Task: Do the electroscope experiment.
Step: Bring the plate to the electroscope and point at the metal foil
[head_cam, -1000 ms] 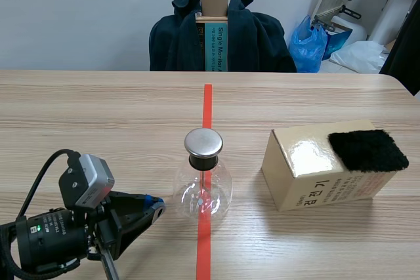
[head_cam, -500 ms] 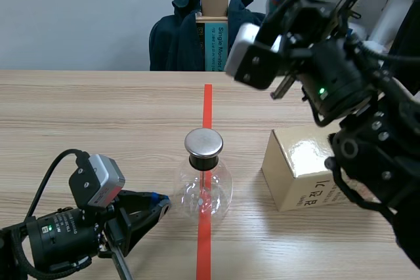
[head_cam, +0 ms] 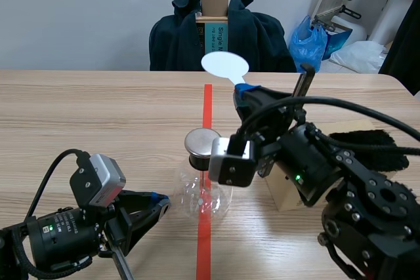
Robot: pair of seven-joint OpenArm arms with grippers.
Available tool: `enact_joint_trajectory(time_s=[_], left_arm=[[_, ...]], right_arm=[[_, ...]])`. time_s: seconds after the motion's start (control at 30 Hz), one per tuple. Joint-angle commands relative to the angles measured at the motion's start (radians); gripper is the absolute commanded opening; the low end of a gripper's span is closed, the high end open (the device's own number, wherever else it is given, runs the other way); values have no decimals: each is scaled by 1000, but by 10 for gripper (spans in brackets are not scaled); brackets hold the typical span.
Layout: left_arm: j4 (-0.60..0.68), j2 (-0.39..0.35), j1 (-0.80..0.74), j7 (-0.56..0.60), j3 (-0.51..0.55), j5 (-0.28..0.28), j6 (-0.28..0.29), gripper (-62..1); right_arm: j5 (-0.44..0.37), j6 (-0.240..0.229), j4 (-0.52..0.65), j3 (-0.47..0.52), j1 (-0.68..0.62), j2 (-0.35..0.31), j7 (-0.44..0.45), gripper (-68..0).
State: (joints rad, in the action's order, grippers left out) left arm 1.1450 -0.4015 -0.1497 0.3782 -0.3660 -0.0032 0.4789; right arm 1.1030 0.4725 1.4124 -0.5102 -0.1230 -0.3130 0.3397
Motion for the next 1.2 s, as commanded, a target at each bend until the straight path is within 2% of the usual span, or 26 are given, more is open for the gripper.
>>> enact_joint_trajectory(time_s=[0.0,0.1,0.27,0.8,1.0,1.17], left_arm=[[14,5,3,14,5,-10,2,-579],[14,5,3,14,5,-10,2,-579],[14,5,3,13,5,-10,2,-579],[14,5,3,-12,5,-10,2,-579],[14,5,3,-12,5,-10,2,-579],[14,5,3,-12,5,-10,2,-579]], right_arm=[[15,31,21,10,-13,-14,4,-669],[31,85,21,10,-51,-21,19,-669],[42,135,21,12,-103,-37,18,-669],[65,142,21,34,-165,-48,-9,-669],[76,143,21,34,-165,-48,48,-669],[79,171,21,34,-165,-48,108,-669]])
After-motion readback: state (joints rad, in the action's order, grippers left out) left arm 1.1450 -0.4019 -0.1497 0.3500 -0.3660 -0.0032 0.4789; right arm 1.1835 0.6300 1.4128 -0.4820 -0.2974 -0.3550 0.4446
